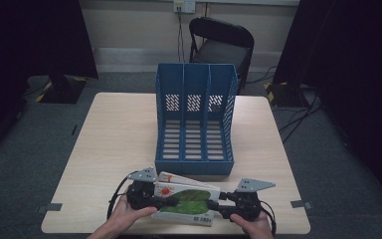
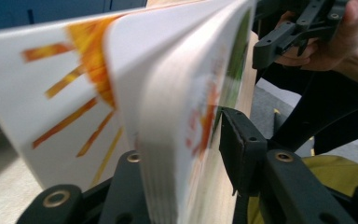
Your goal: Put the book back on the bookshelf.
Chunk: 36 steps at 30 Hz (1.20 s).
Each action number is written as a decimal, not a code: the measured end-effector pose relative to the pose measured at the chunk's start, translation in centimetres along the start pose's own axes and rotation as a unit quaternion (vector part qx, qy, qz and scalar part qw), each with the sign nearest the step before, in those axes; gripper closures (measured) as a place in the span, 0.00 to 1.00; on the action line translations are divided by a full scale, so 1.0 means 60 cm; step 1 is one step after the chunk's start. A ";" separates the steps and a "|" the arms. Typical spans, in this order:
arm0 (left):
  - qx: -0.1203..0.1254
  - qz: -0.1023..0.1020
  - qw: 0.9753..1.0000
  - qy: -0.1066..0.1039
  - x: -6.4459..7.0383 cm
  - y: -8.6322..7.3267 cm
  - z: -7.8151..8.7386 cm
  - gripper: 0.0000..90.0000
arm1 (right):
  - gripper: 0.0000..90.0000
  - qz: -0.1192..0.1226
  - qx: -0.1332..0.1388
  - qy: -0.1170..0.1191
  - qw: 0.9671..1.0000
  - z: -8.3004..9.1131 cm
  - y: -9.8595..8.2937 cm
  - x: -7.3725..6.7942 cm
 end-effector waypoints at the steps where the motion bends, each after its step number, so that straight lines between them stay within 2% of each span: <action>1: 0.000 0.000 1.000 0.000 0.000 0.000 0.000 0.70 | 0.59 0.000 0.000 0.000 1.000 0.000 0.000 0.000; 2: -0.005 -0.011 1.000 0.006 0.002 0.000 -0.001 0.68 | 0.59 0.006 -0.004 0.007 1.000 0.005 -0.001 -0.003; 3: -0.005 -0.013 1.000 0.007 0.002 0.000 0.000 0.67 | 0.59 0.009 -0.007 0.015 1.000 0.007 -0.001 -0.004; 9: -0.005 -0.016 1.000 0.000 0.001 -0.001 -0.001 0.66 | 0.58 0.021 -0.026 0.036 0.999 0.000 -0.001 -0.004; 11: -0.006 -0.016 1.000 0.000 0.000 -0.001 -0.001 0.66 | 0.58 0.026 -0.033 0.036 0.998 -0.006 -0.001 -0.006; 14: -0.006 -0.016 1.000 0.001 0.001 -0.001 -0.001 0.65 | 0.64 0.043 -0.053 0.018 0.998 -0.028 -0.001 -0.010; 18: -0.006 -0.012 1.000 0.001 0.001 0.001 0.000 0.63 | 0.67 0.054 -0.058 0.012 0.997 -0.034 -0.001 -0.013; 22: 0.016 0.000 1.000 0.023 -0.007 0.002 0.017 0.56 | 0.75 0.067 -0.055 0.020 0.996 -0.027 -0.001 -0.019; 25: 0.032 0.019 0.999 0.020 -0.018 0.000 0.033 0.54 | 0.78 0.078 -0.055 0.015 0.995 -0.024 -0.001 -0.025; 29: 0.032 0.017 0.999 0.019 -0.017 0.000 0.034 0.52 | 0.79 0.092 -0.058 0.010 0.994 -0.021 0.003 -0.030; 33: 0.041 0.024 0.998 0.029 -0.020 0.002 0.036 0.49 | 0.79 0.100 -0.059 0.002 0.993 -0.011 0.005 -0.023; 36: 0.049 0.034 0.997 0.039 -0.027 0.003 0.040 0.46 | 0.81 0.094 -0.050 -0.006 0.994 0.000 0.008 -0.011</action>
Point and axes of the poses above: each handheld gripper's, and its own axes: z roughly backward along the jaws, y roughly out of its top, x roughly to its right, the point moved 2 cm from there along -z, roughly forward along the jaws, and after that the axes turned 4 degrees about -x, right-handed, at the moved point
